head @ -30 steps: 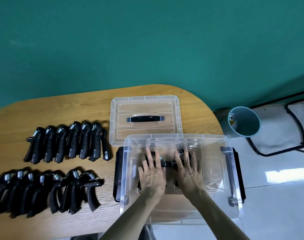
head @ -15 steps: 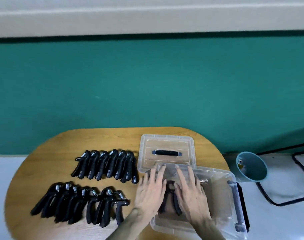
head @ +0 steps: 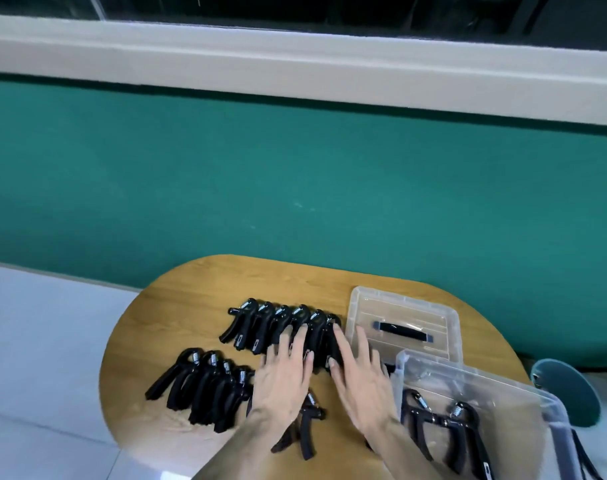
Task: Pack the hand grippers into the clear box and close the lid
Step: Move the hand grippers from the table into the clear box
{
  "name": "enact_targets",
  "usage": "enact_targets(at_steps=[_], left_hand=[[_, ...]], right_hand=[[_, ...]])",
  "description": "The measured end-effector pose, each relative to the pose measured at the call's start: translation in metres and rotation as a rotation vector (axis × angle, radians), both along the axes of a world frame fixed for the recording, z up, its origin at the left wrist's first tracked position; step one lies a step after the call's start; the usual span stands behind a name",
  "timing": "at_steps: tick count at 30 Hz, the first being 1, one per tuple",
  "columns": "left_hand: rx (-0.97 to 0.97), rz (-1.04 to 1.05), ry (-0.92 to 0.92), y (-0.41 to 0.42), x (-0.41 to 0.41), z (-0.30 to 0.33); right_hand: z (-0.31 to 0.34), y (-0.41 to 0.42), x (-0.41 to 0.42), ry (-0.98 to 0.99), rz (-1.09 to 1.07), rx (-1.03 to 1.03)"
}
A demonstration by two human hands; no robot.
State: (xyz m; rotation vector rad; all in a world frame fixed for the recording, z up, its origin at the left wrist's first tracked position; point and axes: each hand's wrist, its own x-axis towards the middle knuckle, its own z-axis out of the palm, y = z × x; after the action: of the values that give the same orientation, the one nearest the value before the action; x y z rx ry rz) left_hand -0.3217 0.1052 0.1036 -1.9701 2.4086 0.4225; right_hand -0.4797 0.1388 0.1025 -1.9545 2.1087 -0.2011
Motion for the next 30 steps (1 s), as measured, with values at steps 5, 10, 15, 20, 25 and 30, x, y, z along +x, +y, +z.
enact_targets(at_steps=[5, 10, 15, 20, 25, 30], left_hand=[[0.093, 0.092, -0.039, -0.012, 0.081, -0.014], [0.174, 0.175, -0.056, -0.023, 0.157, -0.036], [0.239, 0.201, -0.052, -0.045, 0.215, -0.064], [0.27, 0.167, -0.072, -0.067, 0.252, -0.102], [0.305, 0.129, -0.107, -0.074, 0.278, -0.148], [0.298, 0.128, -0.022, -0.059, 0.293, -0.186]], right_hand=[[-0.021, -0.027, 0.069, -0.054, 0.046, 0.069], [-0.038, -0.054, 0.13, -0.015, 0.082, 0.138], [-0.059, -0.084, 0.174, -0.004, 0.092, 0.218], [-0.092, -0.113, 0.204, 0.006, 0.094, 0.267], [-0.127, -0.141, 0.227, 0.004, 0.068, 0.285], [-0.163, -0.161, 0.25, -0.018, 0.016, 0.271]])
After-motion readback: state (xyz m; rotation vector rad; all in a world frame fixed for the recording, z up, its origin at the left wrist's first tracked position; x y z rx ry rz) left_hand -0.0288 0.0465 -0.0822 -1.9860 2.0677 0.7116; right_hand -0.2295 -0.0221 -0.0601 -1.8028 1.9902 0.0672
